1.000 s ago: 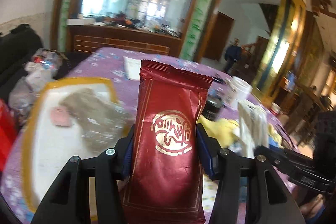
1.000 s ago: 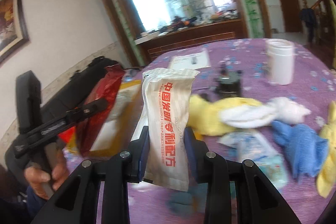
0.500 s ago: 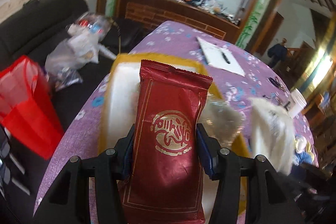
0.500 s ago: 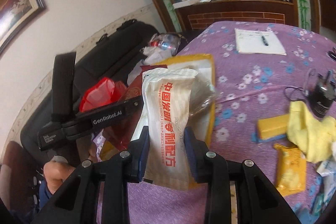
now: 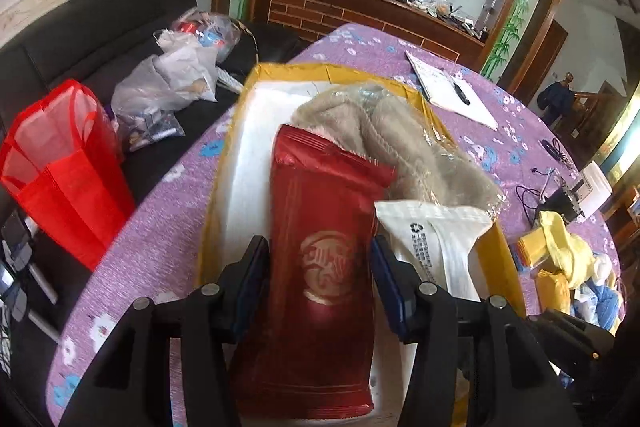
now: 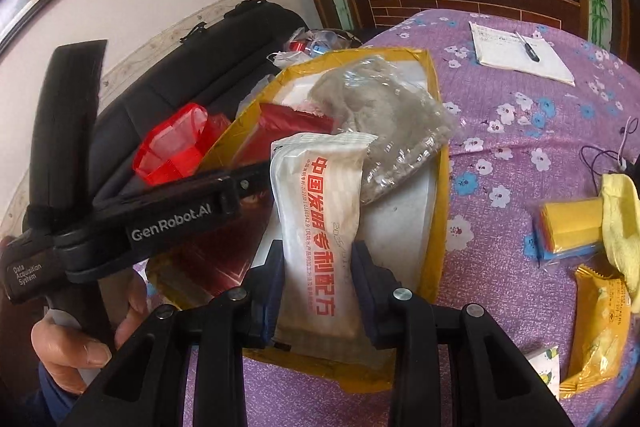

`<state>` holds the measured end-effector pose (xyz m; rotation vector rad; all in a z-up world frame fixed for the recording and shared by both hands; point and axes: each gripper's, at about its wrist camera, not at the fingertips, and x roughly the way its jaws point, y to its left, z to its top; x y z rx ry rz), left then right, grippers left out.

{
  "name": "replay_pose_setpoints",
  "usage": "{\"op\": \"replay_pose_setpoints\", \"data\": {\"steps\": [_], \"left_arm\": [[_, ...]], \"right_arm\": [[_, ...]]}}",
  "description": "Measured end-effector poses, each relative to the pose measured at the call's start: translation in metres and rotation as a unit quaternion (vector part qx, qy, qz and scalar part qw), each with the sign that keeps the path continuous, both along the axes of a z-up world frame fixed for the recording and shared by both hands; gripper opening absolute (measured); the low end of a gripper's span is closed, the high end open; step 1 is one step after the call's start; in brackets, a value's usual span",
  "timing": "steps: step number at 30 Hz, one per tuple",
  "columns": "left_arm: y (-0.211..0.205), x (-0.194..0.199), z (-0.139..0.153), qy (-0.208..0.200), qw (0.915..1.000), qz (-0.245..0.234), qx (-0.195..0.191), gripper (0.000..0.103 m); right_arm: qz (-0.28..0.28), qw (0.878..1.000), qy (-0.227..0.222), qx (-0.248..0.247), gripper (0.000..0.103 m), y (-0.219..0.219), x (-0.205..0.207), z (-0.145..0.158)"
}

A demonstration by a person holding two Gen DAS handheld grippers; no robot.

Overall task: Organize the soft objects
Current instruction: 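Lower both packets into the box and open both tools, then grasp the bee-print tissue pack with left tool while right tool grasps the blue cloth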

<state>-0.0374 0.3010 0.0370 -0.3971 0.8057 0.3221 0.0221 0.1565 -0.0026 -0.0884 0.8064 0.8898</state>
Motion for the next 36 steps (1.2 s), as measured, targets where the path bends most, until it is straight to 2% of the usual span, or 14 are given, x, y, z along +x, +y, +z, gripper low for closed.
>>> {"op": "replay_pose_setpoints", "data": {"steps": [4,9,12,15,22,25,30,34,36], "left_arm": [[-0.005,-0.001,0.001,-0.005,0.9998,0.002,0.019,0.052],[-0.008,-0.008,0.011,-0.023,0.9997,0.001,0.008,0.057],[-0.01,-0.012,0.022,-0.035,0.9994,0.002,0.007,0.057],[-0.015,-0.016,0.035,-0.045,0.9989,-0.002,0.007,0.057],[-0.043,-0.023,0.06,-0.068,0.9972,-0.022,0.02,0.061],[-0.059,-0.024,0.065,-0.07,0.9964,-0.046,0.01,0.061],[-0.099,-0.028,0.067,-0.075,0.9921,-0.101,-0.001,0.066],[-0.139,-0.022,0.055,-0.053,0.985,-0.164,-0.014,0.067],[-0.164,-0.017,0.046,-0.033,0.9777,-0.206,-0.02,0.069]], "right_arm": [[-0.003,1.0,-0.025,-0.005,0.041,-0.004,-0.006,0.004],[-0.007,0.999,-0.036,0.011,0.052,-0.014,-0.009,0.015],[-0.015,0.999,-0.047,0.021,0.052,-0.022,-0.011,0.024],[-0.024,0.998,-0.037,0.037,0.052,-0.032,-0.011,0.033],[-0.059,0.995,-0.033,0.073,0.052,-0.086,-0.019,0.061],[-0.085,0.991,-0.035,0.094,0.054,-0.128,-0.024,0.067],[-0.161,0.976,-0.048,0.14,0.059,-0.211,-0.03,0.069],[-0.212,0.964,-0.045,0.156,0.06,-0.262,-0.034,0.064],[-0.227,0.959,-0.042,0.162,0.06,-0.278,-0.036,0.062]]}}
